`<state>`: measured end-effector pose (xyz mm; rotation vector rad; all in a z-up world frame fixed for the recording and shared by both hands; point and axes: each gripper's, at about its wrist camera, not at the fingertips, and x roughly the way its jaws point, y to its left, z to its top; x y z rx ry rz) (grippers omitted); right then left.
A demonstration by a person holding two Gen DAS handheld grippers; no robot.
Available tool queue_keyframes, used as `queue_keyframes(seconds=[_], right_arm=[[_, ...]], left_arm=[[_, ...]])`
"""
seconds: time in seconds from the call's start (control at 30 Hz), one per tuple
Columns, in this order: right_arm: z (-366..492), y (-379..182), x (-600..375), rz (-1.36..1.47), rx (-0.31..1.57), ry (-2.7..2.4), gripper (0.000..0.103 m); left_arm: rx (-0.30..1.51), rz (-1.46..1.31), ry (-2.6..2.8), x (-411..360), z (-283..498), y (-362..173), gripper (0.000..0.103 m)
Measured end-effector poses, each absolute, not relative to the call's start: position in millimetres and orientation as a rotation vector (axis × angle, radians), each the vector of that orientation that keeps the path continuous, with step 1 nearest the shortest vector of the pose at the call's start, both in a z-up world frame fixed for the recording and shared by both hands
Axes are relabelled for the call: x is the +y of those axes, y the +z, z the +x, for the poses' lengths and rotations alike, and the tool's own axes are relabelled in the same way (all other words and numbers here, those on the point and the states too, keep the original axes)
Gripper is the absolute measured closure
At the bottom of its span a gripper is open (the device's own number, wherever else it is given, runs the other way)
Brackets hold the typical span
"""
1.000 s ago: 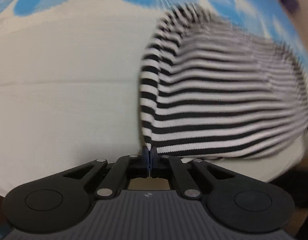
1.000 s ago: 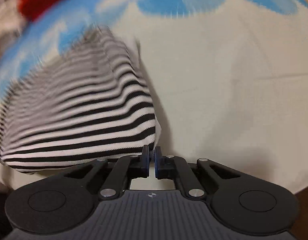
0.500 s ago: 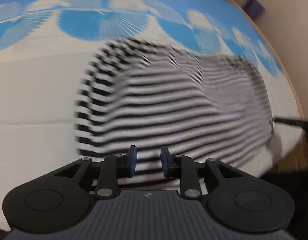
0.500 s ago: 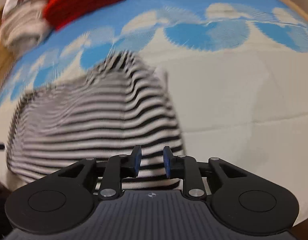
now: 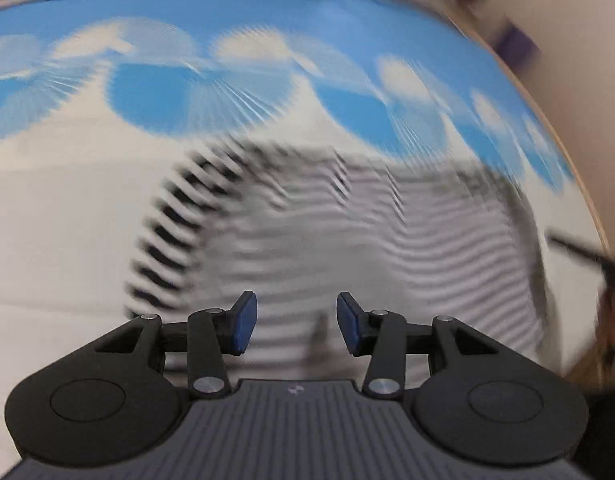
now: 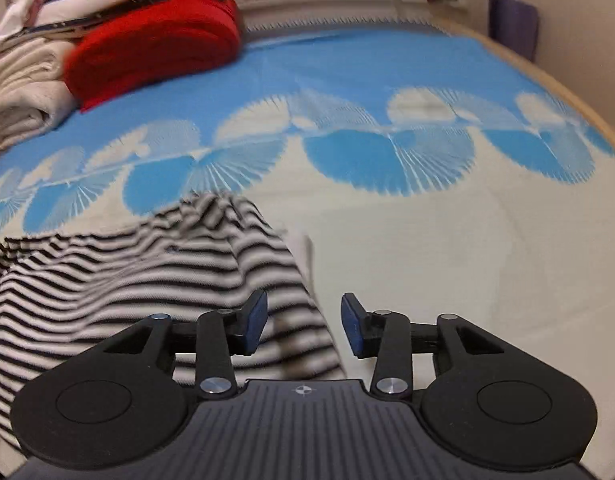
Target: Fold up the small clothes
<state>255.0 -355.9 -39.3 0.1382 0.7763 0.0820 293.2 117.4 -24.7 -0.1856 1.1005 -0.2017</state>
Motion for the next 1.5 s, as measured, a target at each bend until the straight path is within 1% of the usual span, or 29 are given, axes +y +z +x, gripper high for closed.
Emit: queue_keyframes(seconds=[0.07, 0.13, 0.3, 0.33, 0.37, 0.4, 0.43, 0.47, 0.5, 0.53, 0.57, 0.6, 0.63, 0.67, 0.8, 0.87, 0.9, 0.93, 0.97, 1.0, 1.03, 1.07, 1.1, 1.13, 1.23, 1.37, 1.4, 1.43, 1.5], right_arm=[[264.9, -43.6, -347.9, 0.125, 0.762, 0.094, 0.057], [274.4, -50.7, -340.7, 0.111, 0.77, 0.086, 0.056], [302.4, -58.2, -330.4, 0.123, 0.796, 0.067, 0.057], [305.8, -61.3, -327.3, 0.122, 0.797, 0.073, 0.063], [310.3, -61.4, -325.5, 0.12, 0.796, 0.081, 0.073], [315.8, -61.9, -324.4, 0.117, 0.799, 0.093, 0.098], [318.9, -62.6, -323.3, 0.12, 0.798, 0.099, 0.102], [321.5, -61.1, -323.1, 0.122, 0.782, 0.095, 0.102], [324.4, -58.0, -323.0, 0.119, 0.752, 0.08, 0.102], [325.2, -54.5, -323.8, 0.121, 0.731, 0.072, 0.102], [328.2, -51.7, -325.4, 0.134, 0.709, 0.061, 0.102], [330.6, -50.0, -326.7, 0.147, 0.697, 0.05, 0.102], [333.6, -48.3, -327.9, 0.16, 0.684, 0.037, 0.102], [336.3, -46.8, -328.8, 0.167, 0.675, 0.025, 0.102], [343.5, -45.1, -329.9, 0.184, 0.652, -0.009, 0.102], [347.7, -48.7, -328.2, 0.183, 0.671, -0.011, 0.102], [351.9, -54.0, -326.4, 0.18, 0.714, 0.004, 0.1], [355.1, -60.2, -324.4, 0.179, 0.766, 0.025, 0.097], [359.3, -70.7, -321.4, 0.177, 0.858, 0.056, 0.094], [360.2, -79.0, -317.8, 0.157, 0.931, 0.069, 0.089], [358.3, -82.2, -314.1, 0.121, 0.961, 0.058, 0.085], [354.5, -79.7, -311.6, 0.084, 0.952, 0.049, 0.082], [350.5, -74.7, -310.7, 0.064, 0.931, 0.043, 0.074], [344.3, -66.3, -312.7, 0.064, 0.899, 0.035, 0.068], [322.0, -40.4, -326.9, 0.147, 0.827, 0.021, 0.067], [275.5, 13.7, -348.1, 0.211, 0.692, 0.048, 0.067], [261.7, 27.5, -353.4, 0.232, 0.65, 0.058, 0.065], [247.0, 38.7, -357.0, 0.251, 0.613, 0.071, 0.061], [216.5, 53.0, -361.8, 0.267, 0.546, 0.087, 0.059]], left_arm=[[1.071, -0.196, -0.093, 126.3, 306.7, -22.5, 0.053], [1.05, -0.198, -0.005, 133.7, 317.0, -26.9, 0.042], [1.049, -0.171, 0.051, 135.9, 338.6, -48.5, 0.04], [1.052, -0.159, 0.064, 136.9, 341.9, -52.8, 0.04], [1.045, -0.153, 0.071, 136.9, 344.6, -56.7, 0.04], [1.038, -0.148, 0.077, 137.2, 347.1, -60.0, 0.041], [1.036, -0.145, 0.085, 138.4, 351.4, -65.9, 0.043], [1.026, -0.145, 0.097, 139.0, 355.0, -68.0, 0.046], [1.008, -0.148, 0.111, 139.9, 359.5, -70.0, 0.052], [0.992, -0.158, 0.122, 142.5, 362.7, -70.1, 0.061], [0.985, -0.173, 0.123, 145.8, 366.4, -69.3, 0.069], [0.974, -0.196, 0.115, 148.3, 369.7, -68.2, 0.083], [0.96, -0.212, 0.108, 148.8, 371.1, -66.3, 0.093], [0.946, -0.214, 0.11, 148.8, 373.2, -65.1, 0.096], [0.893, -0.235, 0.138, 149.0, 379.4, -57.9, 0.096], [0.962, -0.231, 0.149, 148.3, 386.6, -65.3, 0.092], [1.009, -0.244, 0.149, 148.8, 388.2, -69.9, 0.08], [1.066, -0.273, 0.128, 150.6, 389.1, -75.4, 0.061], [1.105, -0.295, 0.102, 152.3, 387.4, -78.2, 0.057], [1.116, -0.296, 0.091, 153.9, 383.3, -75.6, 0.056], [1.109, -0.29, 0.086, 156.6, 379.3, -70.6, 0.054], [1.094, -0.297, 0.076, 161.8, 373.7, -64.2, 0.05], [1.081, -0.325, 0.061, 169.4, 367.1, -58.7, 0.042], [1.077, -0.371, 0.044, 179.5, 359.2, -55.2, 0.035], [1.136, -0.521, 0.013, 211.0, 336.5, -58.7, 0.034], [1.203, -0.588, -0.024, 239.0, 306.6, -70.5, 0.032], [1.223, -0.604, -0.041, 244.0, 299.6, -75.3, 0.028], [1.235, -0.62, -0.055, 247.6, 294.6, -80.0, 0.027], [1.252, -0.652, -0.09, 252.9, 284.1, -89.9, 0.025]])
